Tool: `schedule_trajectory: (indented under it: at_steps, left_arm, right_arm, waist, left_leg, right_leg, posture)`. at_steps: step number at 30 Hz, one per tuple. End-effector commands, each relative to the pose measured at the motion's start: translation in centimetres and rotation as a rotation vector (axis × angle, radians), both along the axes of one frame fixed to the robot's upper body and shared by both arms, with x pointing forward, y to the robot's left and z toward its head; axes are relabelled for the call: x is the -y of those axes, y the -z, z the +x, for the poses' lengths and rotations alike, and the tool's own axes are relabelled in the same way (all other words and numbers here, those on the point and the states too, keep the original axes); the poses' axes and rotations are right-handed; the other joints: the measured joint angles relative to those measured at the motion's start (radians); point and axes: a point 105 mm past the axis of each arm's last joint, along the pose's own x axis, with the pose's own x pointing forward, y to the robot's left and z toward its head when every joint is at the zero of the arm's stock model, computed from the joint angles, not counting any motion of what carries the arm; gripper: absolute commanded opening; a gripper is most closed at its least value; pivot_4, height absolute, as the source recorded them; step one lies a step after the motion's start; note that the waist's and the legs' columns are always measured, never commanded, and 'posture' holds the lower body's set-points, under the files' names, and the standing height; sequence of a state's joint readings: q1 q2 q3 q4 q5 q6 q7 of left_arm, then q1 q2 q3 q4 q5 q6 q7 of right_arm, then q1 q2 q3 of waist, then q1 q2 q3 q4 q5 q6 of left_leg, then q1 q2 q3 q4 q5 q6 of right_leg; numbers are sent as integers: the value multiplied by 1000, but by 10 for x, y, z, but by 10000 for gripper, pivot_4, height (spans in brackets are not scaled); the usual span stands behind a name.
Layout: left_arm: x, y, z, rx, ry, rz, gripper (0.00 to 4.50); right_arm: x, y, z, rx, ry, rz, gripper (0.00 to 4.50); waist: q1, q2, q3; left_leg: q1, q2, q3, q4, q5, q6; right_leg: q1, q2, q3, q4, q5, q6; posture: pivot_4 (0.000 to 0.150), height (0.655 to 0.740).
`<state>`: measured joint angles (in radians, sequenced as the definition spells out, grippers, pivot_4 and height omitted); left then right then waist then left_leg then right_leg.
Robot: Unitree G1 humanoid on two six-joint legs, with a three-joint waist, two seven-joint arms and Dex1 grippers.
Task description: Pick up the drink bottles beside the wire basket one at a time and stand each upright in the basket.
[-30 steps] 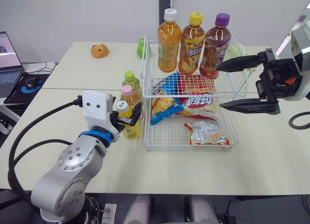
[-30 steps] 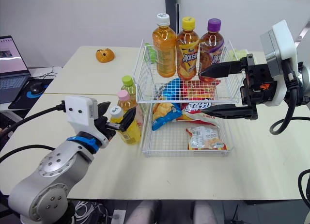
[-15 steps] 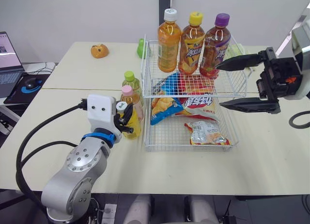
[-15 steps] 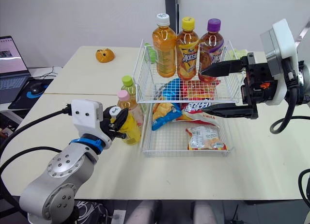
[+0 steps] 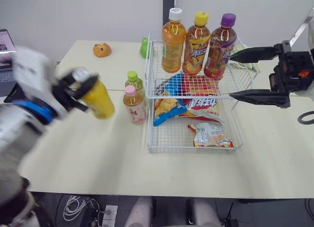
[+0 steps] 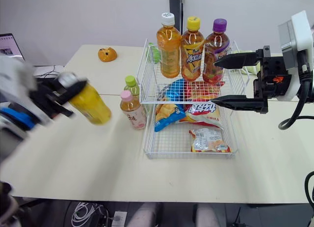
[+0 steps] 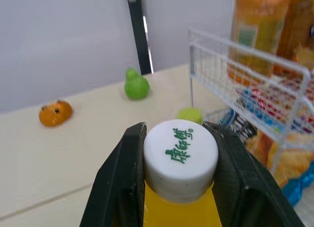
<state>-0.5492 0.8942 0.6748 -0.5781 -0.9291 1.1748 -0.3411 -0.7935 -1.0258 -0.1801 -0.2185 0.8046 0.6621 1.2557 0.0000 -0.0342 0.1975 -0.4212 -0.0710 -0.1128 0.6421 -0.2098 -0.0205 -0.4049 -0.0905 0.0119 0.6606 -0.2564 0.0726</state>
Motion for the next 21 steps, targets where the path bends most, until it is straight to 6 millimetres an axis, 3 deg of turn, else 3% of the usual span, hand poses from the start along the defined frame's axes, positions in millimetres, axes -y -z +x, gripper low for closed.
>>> schedule_trajectory:
  at_steps: [1, 4, 10, 13, 21]
  left_arm:
    - [-5, -54, -8, 96, 84, -42, 13550]
    - [1, -92, -10, 125, 173, -48, 13550]
    - [56, -127, -6, 53, 506, -60, 13550]
    - [86, -127, -1, 13, 629, -35, 13550]
    - [165, -103, 26, -13, 822, 71, 13550]
  right_arm:
    - [8, -9, -1, 47, 60, -2, 45000]
    - [12, -7, 0, 49, 94, -7, 45000]
    - [18, -7, -4, 60, 124, 4, 45000]
    - [19, -6, -8, 49, 134, 9, 45000]
    - [29, -9, -20, 49, 210, 35, 45000]
  waist:
    - [-1, 0, 0]
    - [-3, -4, 2]
    - [1, -3, 2]
    - [-3, -3, 2]
    - [-15, -2, 3]
  left_leg:
    - [0, 0, 0, 0, -1, 1]
    - [-2, 0, 1, 0, -1, 0]
    - [-2, -1, 1, 0, -1, 0]
    - [-2, -1, 1, 1, -1, 0]
    - [-3, 0, 1, 0, -1, 0]
  right_leg:
    - [0, 0, 1, 1, 0, 0]
    - [-2, 1, -1, 1, 1, 0]
    - [-1, 0, 0, 1, 0, 1]
    - [-1, 0, 0, 2, 1, 1]
    - [-5, 0, 5, 3, 1, 1]
  posture:
    - [1500, 7400]
    - [1500, 7400]
    - [1500, 7400]
    - [1500, 7400]
    - [1500, 7400]
